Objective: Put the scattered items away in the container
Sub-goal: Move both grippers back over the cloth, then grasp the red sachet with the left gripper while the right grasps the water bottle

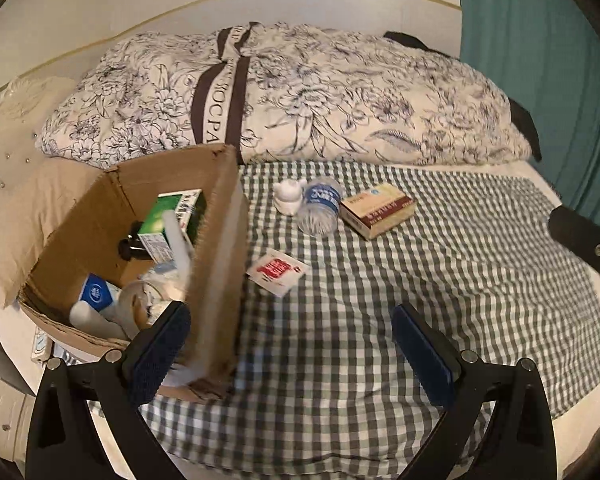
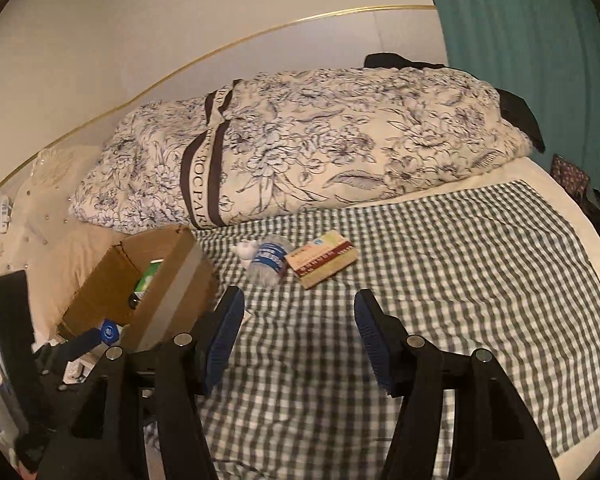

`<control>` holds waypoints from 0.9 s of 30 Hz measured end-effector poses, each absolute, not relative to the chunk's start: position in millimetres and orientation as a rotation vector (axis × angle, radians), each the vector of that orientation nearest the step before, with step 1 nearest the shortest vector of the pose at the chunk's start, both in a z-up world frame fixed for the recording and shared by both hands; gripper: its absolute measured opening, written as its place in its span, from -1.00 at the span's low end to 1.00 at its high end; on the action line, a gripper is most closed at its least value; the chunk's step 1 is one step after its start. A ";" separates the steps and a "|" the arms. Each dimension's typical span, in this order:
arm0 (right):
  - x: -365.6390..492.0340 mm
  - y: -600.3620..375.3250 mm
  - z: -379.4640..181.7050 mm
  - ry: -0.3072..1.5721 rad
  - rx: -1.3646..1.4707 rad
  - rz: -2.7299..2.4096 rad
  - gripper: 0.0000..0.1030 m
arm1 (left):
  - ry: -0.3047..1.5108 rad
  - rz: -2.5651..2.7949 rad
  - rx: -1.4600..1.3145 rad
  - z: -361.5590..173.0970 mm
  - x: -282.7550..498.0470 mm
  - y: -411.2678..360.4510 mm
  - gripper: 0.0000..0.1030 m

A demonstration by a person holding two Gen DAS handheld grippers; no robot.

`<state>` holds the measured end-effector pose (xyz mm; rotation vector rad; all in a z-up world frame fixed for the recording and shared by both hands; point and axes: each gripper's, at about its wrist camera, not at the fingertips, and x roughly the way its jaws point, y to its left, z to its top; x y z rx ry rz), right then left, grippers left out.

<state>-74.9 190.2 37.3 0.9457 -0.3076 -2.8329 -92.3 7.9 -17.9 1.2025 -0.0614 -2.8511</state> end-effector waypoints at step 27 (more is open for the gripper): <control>-117.9 270.9 -83.6 -0.395 1.265 -2.785 0.43 | -0.210 -2.640 1.322 -139.6 -203.6 46.9 1.00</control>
